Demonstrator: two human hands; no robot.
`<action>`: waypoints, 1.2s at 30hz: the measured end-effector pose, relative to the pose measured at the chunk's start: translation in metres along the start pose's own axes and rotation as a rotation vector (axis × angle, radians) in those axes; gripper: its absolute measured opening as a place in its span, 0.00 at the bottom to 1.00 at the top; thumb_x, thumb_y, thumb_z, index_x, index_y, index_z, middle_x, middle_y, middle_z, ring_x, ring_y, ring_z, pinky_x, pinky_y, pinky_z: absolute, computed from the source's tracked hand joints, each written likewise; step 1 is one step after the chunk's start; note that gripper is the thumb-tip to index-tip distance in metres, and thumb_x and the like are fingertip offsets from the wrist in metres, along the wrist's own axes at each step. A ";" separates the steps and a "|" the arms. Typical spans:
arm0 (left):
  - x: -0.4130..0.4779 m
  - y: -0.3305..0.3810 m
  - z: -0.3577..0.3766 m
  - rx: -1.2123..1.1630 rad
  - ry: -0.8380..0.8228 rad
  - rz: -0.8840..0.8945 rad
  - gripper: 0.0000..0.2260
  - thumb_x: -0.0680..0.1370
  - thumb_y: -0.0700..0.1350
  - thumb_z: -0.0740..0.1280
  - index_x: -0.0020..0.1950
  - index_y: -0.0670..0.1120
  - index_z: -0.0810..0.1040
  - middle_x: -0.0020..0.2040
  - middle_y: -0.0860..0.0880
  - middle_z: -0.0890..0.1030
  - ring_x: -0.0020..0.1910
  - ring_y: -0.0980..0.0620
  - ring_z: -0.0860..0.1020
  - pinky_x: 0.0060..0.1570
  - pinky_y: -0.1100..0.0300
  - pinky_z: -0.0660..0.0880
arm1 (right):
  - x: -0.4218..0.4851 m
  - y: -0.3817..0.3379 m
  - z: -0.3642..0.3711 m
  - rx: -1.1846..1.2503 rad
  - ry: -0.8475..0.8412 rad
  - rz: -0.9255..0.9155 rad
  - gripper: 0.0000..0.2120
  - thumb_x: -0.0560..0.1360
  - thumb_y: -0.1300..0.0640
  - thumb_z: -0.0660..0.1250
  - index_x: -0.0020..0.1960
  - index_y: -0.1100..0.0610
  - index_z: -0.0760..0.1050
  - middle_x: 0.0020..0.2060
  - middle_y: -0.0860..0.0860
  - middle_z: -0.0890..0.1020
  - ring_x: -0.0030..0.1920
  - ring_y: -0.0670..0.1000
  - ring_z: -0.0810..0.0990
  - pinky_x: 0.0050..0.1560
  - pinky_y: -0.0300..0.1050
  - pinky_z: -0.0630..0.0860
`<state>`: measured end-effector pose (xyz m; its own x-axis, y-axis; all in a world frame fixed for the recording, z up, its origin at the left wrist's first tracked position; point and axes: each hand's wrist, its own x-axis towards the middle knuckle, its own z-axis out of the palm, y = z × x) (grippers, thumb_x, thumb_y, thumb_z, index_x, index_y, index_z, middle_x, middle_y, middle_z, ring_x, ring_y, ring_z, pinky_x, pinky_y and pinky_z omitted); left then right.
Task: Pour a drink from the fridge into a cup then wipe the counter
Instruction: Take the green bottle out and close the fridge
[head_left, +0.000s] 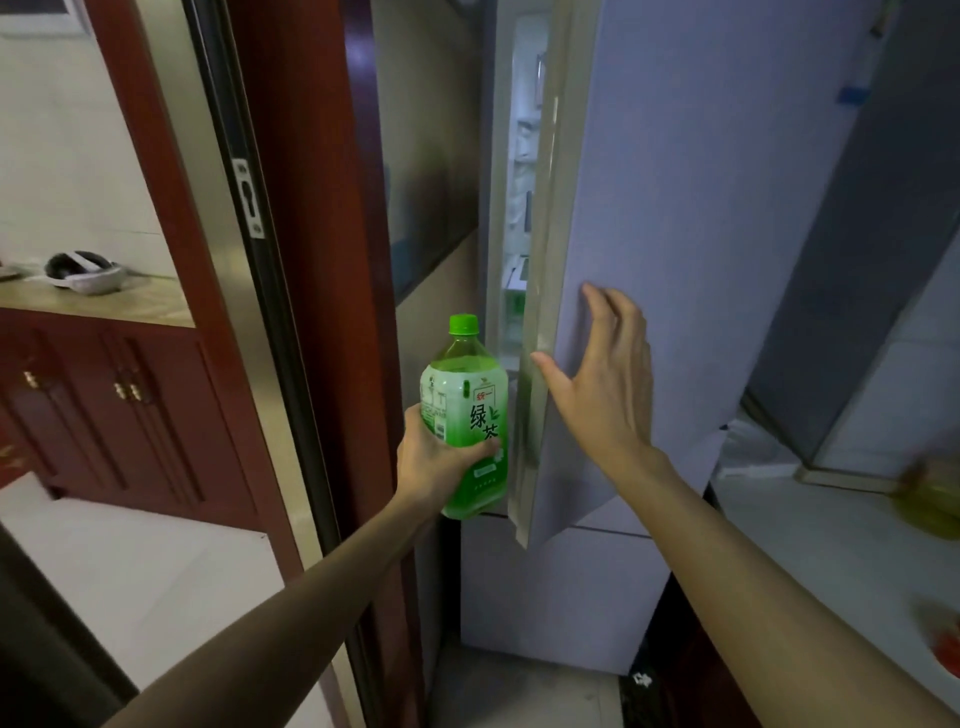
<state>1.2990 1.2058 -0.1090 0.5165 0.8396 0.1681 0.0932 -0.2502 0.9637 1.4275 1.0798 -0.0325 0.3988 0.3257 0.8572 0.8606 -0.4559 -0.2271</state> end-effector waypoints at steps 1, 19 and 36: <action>0.004 -0.003 -0.001 -0.010 -0.003 -0.007 0.35 0.62 0.46 0.84 0.61 0.47 0.68 0.53 0.51 0.80 0.53 0.51 0.81 0.53 0.54 0.80 | 0.004 -0.002 0.009 -0.024 -0.001 -0.008 0.38 0.71 0.44 0.72 0.73 0.58 0.61 0.67 0.58 0.68 0.66 0.57 0.69 0.60 0.53 0.74; 0.078 -0.034 0.021 0.024 0.061 -0.091 0.35 0.60 0.44 0.84 0.60 0.47 0.69 0.52 0.52 0.80 0.51 0.52 0.80 0.52 0.53 0.80 | 0.041 0.057 0.139 -0.058 -0.268 -0.165 0.12 0.71 0.62 0.69 0.55 0.62 0.74 0.49 0.58 0.77 0.49 0.61 0.77 0.46 0.54 0.75; 0.138 -0.030 0.102 0.111 0.051 -0.121 0.33 0.54 0.54 0.85 0.54 0.46 0.79 0.49 0.50 0.86 0.47 0.51 0.85 0.47 0.47 0.83 | 0.082 0.148 0.205 0.113 -0.667 0.000 0.25 0.74 0.63 0.64 0.71 0.62 0.64 0.65 0.59 0.69 0.64 0.59 0.68 0.62 0.50 0.68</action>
<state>1.4542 1.2798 -0.1359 0.4523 0.8895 0.0655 0.2468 -0.1953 0.9492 1.6520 1.2085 -0.0906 0.4778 0.7837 0.3969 0.8739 -0.3783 -0.3052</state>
